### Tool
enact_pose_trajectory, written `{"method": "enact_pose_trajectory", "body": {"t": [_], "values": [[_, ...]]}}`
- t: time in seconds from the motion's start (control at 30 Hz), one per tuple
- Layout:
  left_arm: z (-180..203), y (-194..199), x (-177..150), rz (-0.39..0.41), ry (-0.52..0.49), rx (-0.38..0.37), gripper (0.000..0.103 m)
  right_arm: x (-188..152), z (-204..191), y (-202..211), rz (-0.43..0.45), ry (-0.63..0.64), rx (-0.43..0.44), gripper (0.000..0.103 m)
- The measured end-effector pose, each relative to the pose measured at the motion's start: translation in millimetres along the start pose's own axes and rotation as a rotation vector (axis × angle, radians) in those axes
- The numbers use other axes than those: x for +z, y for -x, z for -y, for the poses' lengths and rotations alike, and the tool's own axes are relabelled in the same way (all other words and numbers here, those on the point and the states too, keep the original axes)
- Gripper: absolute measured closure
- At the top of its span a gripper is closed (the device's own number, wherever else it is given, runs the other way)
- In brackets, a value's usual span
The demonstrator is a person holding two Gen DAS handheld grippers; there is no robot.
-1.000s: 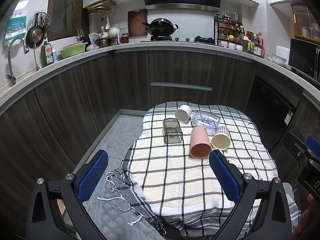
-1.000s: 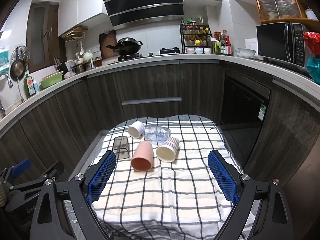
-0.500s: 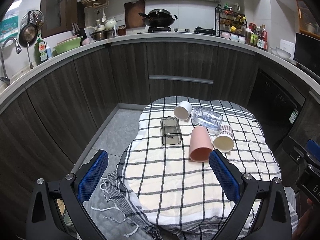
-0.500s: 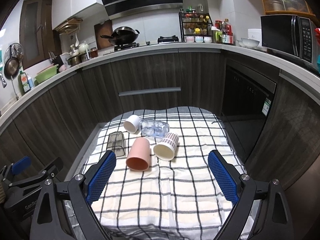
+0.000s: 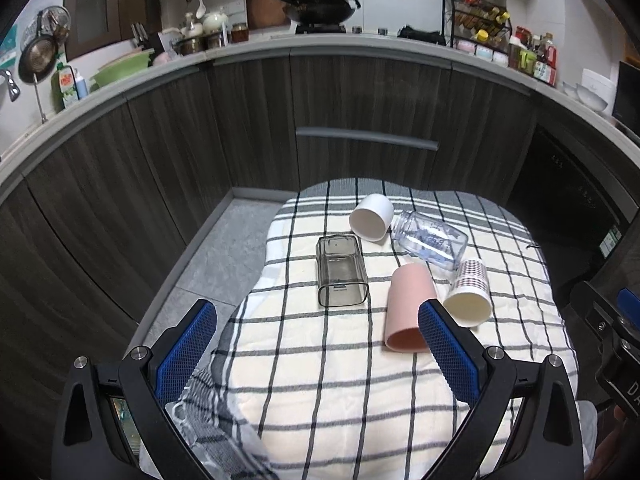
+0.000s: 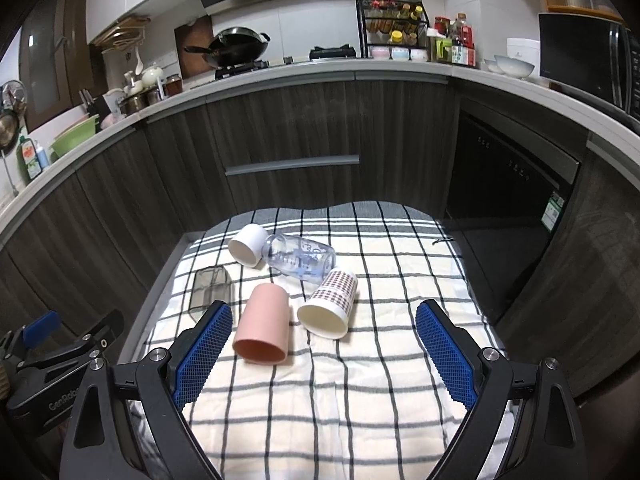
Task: Flip cup upside down
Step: 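Move the left gripper to the clear glass cup and close on it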
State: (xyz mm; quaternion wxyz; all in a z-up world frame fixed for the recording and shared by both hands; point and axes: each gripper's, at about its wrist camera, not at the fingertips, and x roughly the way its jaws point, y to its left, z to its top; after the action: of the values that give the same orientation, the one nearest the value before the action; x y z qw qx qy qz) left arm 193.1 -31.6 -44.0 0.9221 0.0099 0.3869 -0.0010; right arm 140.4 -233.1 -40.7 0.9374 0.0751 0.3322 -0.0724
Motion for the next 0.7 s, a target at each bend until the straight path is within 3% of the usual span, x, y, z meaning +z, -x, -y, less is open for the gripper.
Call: {"method": "enact_pose_trajectory", "body": {"t": [0.27,0.53,0.7], "values": [[6,-66,23,-0.077,-0.01,-0.006,0.0,19,-9,-55,-0.04,0.017,-0.023,0.01],[13,-146,43,-0.248,-0.011,-0.036,0.0,36,-14,-114,-0.128,0.008,-0.04,0.01],[12,-180,46,-0.301,-0.013,-0.024,0.0,45,-20,-146,-0.161,0.018,-0.048,0.01]]}}
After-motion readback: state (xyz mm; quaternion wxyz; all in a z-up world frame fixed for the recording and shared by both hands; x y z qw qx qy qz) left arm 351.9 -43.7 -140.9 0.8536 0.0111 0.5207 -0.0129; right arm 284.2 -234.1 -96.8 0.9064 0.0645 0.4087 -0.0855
